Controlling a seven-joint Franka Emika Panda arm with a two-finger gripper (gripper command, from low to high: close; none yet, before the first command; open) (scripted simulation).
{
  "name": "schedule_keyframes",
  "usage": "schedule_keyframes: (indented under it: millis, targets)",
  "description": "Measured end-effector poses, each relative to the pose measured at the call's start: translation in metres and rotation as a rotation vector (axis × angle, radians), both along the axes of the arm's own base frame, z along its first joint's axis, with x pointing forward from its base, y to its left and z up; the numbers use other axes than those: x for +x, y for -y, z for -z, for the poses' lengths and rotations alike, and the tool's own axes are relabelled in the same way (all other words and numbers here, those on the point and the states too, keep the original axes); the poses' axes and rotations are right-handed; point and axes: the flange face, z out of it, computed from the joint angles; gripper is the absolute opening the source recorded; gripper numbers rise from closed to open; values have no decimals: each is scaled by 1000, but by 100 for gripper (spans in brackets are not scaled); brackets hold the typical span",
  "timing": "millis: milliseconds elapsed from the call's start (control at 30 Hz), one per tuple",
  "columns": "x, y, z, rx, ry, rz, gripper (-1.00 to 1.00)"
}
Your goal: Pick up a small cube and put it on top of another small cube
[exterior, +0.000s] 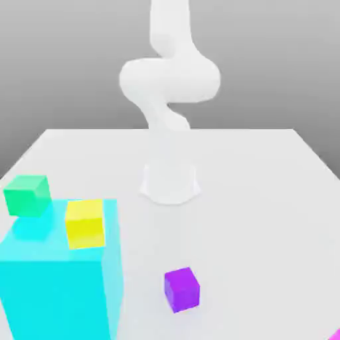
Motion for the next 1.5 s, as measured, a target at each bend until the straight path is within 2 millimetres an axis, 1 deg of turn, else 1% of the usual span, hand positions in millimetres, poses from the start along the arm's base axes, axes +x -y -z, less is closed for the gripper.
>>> schedule_keyframes:
  millis: [67,167,267,367,433,533,600,700,767,900,933,1100,1133,1167,1233,1367,1400,1467,1500]
  targets:
    - [26,-2,44,-17,-70,-27,0]
    - [53,-6,109,-38,-169,-67,0]
    - [70,-9,176,-58,-266,-108,0]
    - [76,-13,243,-76,-363,-151,0]
    - [75,-15,287,-87,-427,-180,0]
    - [65,-18,351,-102,-523,-225,0]
    - [54,-20,392,-112,-588,-257,0]
    - [30,-21,448,-123,-682,-304,0]
    - [25,-21,474,-125,-704,-313,0]
    - [22,-21,517,-126,-710,-316,0]
    - [22,-21,526,-126,-711,-317,-100]
    - [22,-21,526,-126,-712,-316,-100]
    - [21,-21,530,-126,-711,-316,-100]
    - [22,-21,527,-126,-711,-316,-100]
    - [22,-21,511,-126,-711,-317,-100]
    - [22,-21,472,-125,-711,-318,-100]
    - [22,-27,467,-125,-710,-330,-100]
    - [30,-38,450,-113,-707,-336,-100]
    - [38,-36,440,-100,-707,-314,-100]
